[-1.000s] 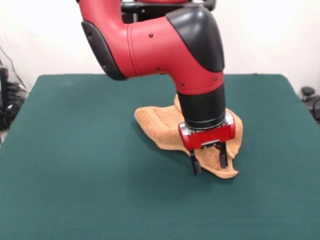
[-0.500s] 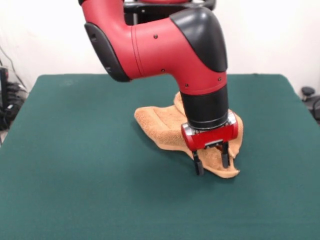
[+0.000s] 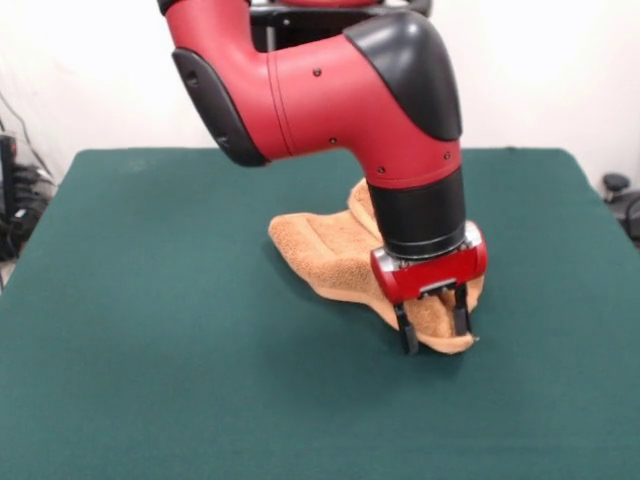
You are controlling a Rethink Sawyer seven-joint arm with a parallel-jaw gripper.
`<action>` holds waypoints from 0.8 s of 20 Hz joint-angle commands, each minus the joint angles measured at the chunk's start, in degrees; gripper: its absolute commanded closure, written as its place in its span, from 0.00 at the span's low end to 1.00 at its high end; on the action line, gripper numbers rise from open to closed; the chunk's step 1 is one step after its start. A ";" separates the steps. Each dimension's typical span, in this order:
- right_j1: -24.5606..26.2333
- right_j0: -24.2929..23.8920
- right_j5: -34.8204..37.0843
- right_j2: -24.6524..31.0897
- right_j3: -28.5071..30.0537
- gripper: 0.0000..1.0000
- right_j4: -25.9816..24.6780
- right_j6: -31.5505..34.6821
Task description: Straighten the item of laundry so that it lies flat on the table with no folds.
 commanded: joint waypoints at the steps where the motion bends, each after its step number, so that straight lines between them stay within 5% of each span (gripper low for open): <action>1: 1.33 0.52 -0.80 6.37 1.52 0.00 -4.08 -4.32; 9: 1.49 0.49 1.91 6.67 1.00 0.00 -5.42 -4.57; 10: 1.54 0.42 2.06 6.83 0.95 1.00 -5.75 -4.37; 16: 1.79 0.45 3.16 6.89 0.73 1.00 -5.59 -4.90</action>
